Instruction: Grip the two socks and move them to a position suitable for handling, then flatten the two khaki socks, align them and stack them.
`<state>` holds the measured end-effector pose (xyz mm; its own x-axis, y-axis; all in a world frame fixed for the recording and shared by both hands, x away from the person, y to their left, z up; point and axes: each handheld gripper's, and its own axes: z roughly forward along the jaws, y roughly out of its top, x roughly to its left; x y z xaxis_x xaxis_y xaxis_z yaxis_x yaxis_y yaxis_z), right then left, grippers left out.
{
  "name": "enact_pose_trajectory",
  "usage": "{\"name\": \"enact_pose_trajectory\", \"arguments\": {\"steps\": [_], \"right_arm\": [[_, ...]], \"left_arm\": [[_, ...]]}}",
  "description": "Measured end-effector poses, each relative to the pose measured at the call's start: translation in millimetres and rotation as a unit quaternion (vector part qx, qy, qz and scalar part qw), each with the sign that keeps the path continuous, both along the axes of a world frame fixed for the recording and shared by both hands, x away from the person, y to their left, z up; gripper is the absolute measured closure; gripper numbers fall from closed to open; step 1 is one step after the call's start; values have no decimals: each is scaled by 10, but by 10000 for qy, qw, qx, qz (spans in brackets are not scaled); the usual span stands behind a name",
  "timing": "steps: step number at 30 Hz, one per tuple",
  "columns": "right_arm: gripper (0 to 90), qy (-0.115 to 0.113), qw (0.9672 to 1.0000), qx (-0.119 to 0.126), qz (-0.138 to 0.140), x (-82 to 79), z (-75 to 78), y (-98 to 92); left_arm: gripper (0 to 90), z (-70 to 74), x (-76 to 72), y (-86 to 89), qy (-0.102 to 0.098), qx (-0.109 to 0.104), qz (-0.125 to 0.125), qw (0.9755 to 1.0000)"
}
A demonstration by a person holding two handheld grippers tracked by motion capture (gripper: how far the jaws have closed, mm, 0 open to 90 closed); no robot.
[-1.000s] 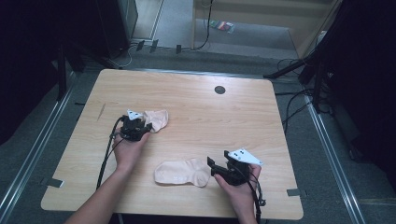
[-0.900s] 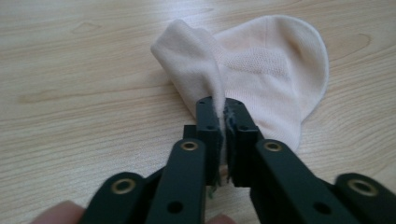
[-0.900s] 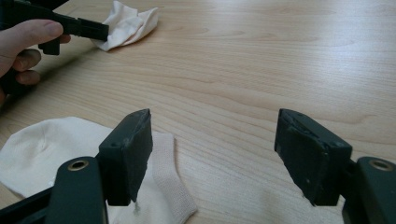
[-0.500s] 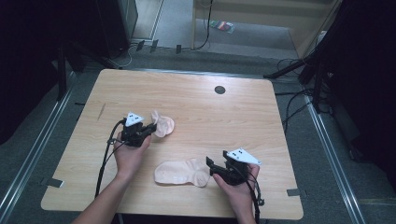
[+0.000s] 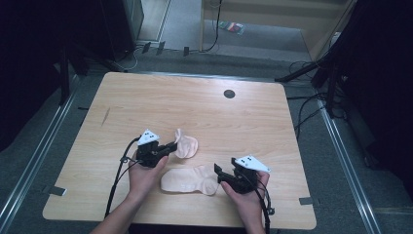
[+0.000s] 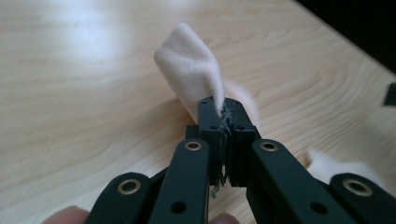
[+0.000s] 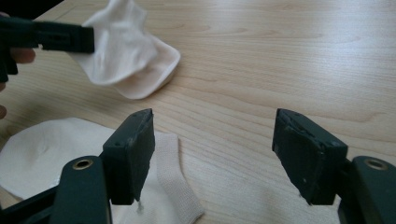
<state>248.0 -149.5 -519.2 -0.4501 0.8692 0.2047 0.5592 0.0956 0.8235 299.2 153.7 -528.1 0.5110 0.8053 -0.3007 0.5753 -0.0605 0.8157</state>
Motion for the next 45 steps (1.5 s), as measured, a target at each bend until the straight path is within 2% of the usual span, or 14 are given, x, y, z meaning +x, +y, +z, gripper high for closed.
{"name": "enact_pose_trajectory", "arguments": {"steps": [3,7,8,12,19,24,27,29,33,35,36,39,40,45], "right_arm": [[323,4,10000,-39,-9,22,-10,25],[397,16,10000,62,59,44,27,108],[441,-3,9998,90,162,69,73,214],[543,13,9988,21,480,169,146,495],[622,204,9960,-207,839,417,173,919],[595,644,9945,-395,723,704,27,1162],[545,771,9938,-464,660,791,-23,1205],[479,889,9920,-696,566,878,-79,1268],[493,910,9894,-958,608,905,-117,1330],[558,869,9874,-1147,665,901,-136,1355],[657,755,9871,-1251,661,898,-137,1352],[744,670,9873,-1275,670,892,-120,1339],[853,534,9883,-1272,655,873,-84,1331],[900,433,9897,-1157,723,867,-23,1310]], "left_arm": [[881,-133,-10,64,96,232,51,9997],[826,-189,7,93,180,209,87,9996],[696,-201,19,103,224,214,114,9995],[570,-159,-1,192,107,23,220,9997],[553,-131,-44,364,50,-113,378,9992],[567,-125,-50,487,72,-134,518,9985],[570,-126,-47,498,74,-154,545,9984],[575,-128,-44,505,65,-150,546,9984],[579,-141,-40,502,92,-123,534,9985],[582,-147,-38,499,109,-132,529,9985],[583,-148,-34,499,101,-139,527,9985],[583,-146,-31,501,114,-183,528,9984],[583,-145,-28,502,147,-234,505,9983],[583,-150,-28,500,146,-239,501,9984]]}}
